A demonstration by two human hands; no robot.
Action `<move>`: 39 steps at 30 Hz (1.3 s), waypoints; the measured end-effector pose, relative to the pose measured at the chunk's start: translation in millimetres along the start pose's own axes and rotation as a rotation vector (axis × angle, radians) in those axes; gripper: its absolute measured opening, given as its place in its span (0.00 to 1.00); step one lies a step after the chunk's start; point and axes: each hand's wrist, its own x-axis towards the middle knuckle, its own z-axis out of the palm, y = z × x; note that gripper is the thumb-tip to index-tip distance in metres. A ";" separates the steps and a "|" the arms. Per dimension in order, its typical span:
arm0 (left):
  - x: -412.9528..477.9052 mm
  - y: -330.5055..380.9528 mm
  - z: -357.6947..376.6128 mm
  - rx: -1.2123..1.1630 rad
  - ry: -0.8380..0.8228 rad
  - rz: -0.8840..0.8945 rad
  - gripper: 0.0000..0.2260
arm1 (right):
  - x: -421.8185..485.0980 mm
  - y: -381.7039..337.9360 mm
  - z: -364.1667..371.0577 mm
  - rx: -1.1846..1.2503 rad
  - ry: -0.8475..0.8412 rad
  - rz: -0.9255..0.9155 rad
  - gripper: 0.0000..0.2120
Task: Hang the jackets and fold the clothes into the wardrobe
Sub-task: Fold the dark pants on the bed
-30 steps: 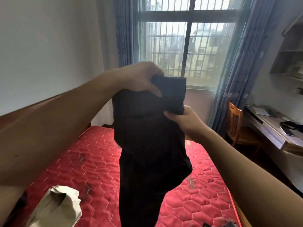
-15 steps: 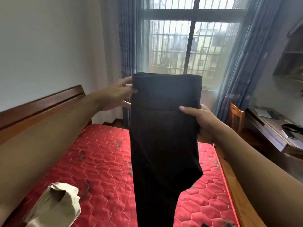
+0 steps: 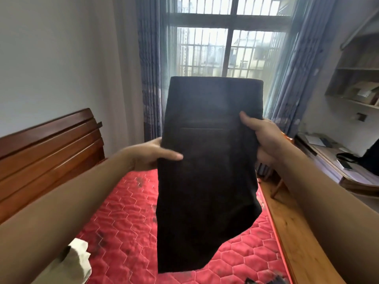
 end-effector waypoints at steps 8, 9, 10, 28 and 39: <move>4.5 1.3 6.0 -0.177 0.064 0.112 0.13 | -15.6 30.9 -38.4 -0.024 -0.288 0.264 0.23; 5.2 4.1 4.0 -0.189 0.072 0.125 0.14 | -19.5 43.3 -43.8 -0.051 -0.351 0.336 0.23; 6.1 6.0 2.1 -0.198 0.087 0.128 0.13 | -21.7 52.9 -47.5 -0.070 -0.403 0.387 0.24; -30.2 -56.3 -8.3 -0.291 -0.024 -0.232 0.29 | -13.7 90.9 -18.1 0.114 -0.018 0.211 0.16; -48.1 -86.2 52.0 -0.203 0.094 -0.257 0.17 | -51.0 100.8 -59.7 0.100 -0.126 0.297 0.22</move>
